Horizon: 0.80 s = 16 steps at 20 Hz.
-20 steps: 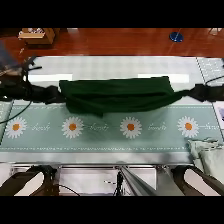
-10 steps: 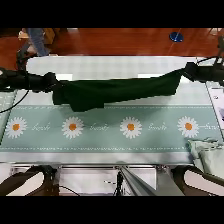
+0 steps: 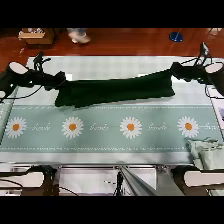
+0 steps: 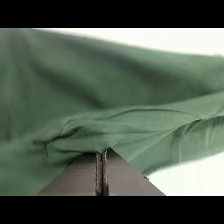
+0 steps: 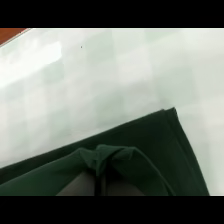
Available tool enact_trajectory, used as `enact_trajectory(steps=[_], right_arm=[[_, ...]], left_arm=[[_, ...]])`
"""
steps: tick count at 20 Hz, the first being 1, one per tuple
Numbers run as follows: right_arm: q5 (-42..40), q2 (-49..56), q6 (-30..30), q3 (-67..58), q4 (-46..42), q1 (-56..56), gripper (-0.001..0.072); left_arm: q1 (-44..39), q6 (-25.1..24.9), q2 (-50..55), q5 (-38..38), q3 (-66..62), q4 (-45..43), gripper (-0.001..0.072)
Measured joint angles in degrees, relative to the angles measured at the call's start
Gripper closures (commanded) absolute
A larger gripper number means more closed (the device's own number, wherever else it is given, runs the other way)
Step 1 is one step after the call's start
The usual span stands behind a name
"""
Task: Fold the shirts.
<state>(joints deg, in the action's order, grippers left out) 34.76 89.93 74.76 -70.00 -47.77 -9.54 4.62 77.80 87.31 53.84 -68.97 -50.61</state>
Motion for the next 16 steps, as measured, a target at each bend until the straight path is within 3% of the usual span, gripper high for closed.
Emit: enact_trajectory(steps=[7,8,9,10,11,14,16], right_arm=[[-8.04,4.33,1.57,-0.11,0.74,2.01,0.0687],[-8.57,4.68,1.64,-0.11,0.85,2.05,0.0550],[-8.92,4.92,1.81,-0.11,0.90,2.12,0.0354],[-9.20,5.01,1.81,-0.20,0.90,2.12,0.0279],[-9.22,5.03,1.68,-0.48,0.92,1.99,0.0276],[-6.21,3.76,0.83,-3.28,-1.49,-0.02,0.0280],[-1.20,2.84,2.97,-6.91,-7.37,-2.62,0.0278]], left_arm=[[0.00,-0.20,9.42,-0.96,-9.20,0.11,0.0674],[0.02,-0.20,10.40,-0.94,-9.66,0.09,0.0632],[0.04,-0.22,11.32,-0.94,-10.03,0.09,0.0449],[0.11,-0.22,12.09,-0.90,-10.27,0.02,0.0226],[0.26,-0.20,12.48,-0.59,-10.45,-0.33,0.0141],[1.90,-0.20,12.24,1.40,-11.26,-3.26,0.0151],[3.78,-0.20,11.15,3.98,-12.11,-6.58,0.0205]])
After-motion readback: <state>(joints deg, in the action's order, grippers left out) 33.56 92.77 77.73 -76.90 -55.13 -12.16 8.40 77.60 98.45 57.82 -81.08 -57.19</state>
